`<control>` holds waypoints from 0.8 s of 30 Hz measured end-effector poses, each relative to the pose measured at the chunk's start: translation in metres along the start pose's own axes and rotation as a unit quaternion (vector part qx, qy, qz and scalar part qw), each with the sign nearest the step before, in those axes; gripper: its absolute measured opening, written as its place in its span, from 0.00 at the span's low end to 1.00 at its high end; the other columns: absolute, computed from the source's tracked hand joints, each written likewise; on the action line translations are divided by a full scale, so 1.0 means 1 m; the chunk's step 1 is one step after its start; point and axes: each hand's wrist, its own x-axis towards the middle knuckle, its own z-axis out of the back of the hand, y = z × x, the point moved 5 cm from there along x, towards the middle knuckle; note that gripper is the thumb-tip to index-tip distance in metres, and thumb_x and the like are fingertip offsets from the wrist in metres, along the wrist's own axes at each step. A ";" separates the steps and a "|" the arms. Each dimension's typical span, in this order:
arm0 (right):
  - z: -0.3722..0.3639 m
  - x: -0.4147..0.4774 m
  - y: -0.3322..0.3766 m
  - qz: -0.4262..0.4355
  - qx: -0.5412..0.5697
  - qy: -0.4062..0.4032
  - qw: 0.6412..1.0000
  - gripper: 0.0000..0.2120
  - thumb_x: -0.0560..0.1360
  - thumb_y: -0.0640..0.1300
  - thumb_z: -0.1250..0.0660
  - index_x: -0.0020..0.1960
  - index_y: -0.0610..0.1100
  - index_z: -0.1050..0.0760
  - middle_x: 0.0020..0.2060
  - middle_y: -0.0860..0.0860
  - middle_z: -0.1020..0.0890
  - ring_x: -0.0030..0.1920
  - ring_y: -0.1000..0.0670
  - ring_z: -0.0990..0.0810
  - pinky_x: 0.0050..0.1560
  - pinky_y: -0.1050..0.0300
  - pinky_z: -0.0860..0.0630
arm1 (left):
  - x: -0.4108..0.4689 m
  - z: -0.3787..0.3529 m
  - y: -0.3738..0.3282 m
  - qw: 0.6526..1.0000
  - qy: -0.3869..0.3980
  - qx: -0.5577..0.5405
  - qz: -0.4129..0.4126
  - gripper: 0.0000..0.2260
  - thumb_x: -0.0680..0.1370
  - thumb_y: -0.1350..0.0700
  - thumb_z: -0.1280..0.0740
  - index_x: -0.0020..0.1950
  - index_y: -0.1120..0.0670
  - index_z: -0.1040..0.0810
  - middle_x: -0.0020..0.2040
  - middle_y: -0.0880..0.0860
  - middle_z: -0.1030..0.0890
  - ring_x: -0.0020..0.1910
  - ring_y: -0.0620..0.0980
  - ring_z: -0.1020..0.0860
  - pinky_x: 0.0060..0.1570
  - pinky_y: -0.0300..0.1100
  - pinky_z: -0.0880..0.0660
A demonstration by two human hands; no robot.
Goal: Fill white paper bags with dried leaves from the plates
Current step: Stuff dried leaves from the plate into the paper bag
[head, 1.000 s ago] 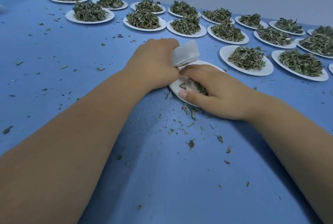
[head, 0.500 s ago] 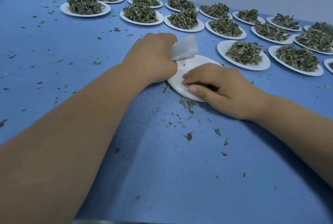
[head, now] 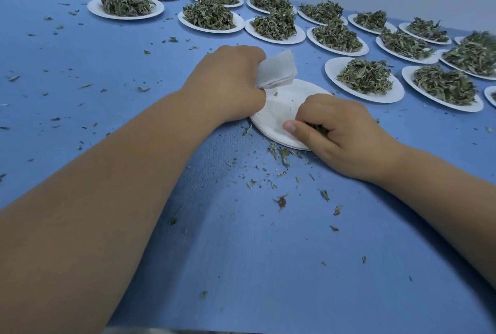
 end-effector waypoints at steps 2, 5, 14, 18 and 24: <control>0.001 0.003 -0.001 -0.041 0.031 -0.009 0.999 0.22 0.84 0.48 0.37 0.32 0.47 0.35 0.26 0.54 0.34 0.30 0.53 0.34 0.34 0.63 0.39 | -0.001 0.000 -0.001 1.000 0.002 0.001 0.000 0.09 0.72 0.56 0.34 0.52 0.50 0.26 0.43 0.50 0.24 0.43 0.55 0.26 0.33 0.43 0.33; 0.011 0.012 -0.010 -0.145 0.098 -0.057 0.983 0.26 0.84 0.48 0.36 0.29 0.46 0.40 0.23 0.55 0.40 0.25 0.55 0.41 0.31 0.65 0.41 | -0.003 0.002 -0.001 1.000 -0.004 -0.004 -0.001 0.11 0.72 0.55 0.34 0.54 0.49 0.26 0.46 0.50 0.23 0.45 0.56 0.26 0.35 0.44 0.33; 0.027 0.059 -0.034 -0.404 0.652 -0.372 0.522 0.19 0.86 0.53 0.42 0.38 0.46 0.32 0.26 0.51 0.28 0.24 0.52 0.32 0.26 0.62 0.35 | -0.010 0.008 -0.018 0.994 -0.088 -0.040 -0.041 0.16 0.74 0.47 0.30 0.59 0.46 0.27 0.49 0.51 0.20 0.49 0.58 0.23 0.46 0.48 0.30; 0.015 0.072 -0.023 -0.435 0.619 -0.390 0.525 0.23 0.86 0.54 0.45 0.37 0.42 0.33 0.22 0.49 0.27 0.21 0.51 0.29 0.26 0.64 0.32 | -0.011 0.009 -0.018 0.993 -0.100 -0.029 -0.047 0.16 0.73 0.49 0.30 0.60 0.47 0.27 0.48 0.50 0.20 0.47 0.58 0.23 0.46 0.49 0.28; 0.011 0.081 -0.015 -0.474 0.598 -0.357 0.540 0.27 0.87 0.52 0.46 0.31 0.44 0.33 0.17 0.52 0.30 0.19 0.52 0.33 0.28 0.60 0.36 | -0.010 0.011 -0.016 0.991 -0.129 -0.028 -0.030 0.13 0.72 0.51 0.33 0.56 0.49 0.27 0.44 0.49 0.22 0.43 0.57 0.25 0.41 0.48 0.31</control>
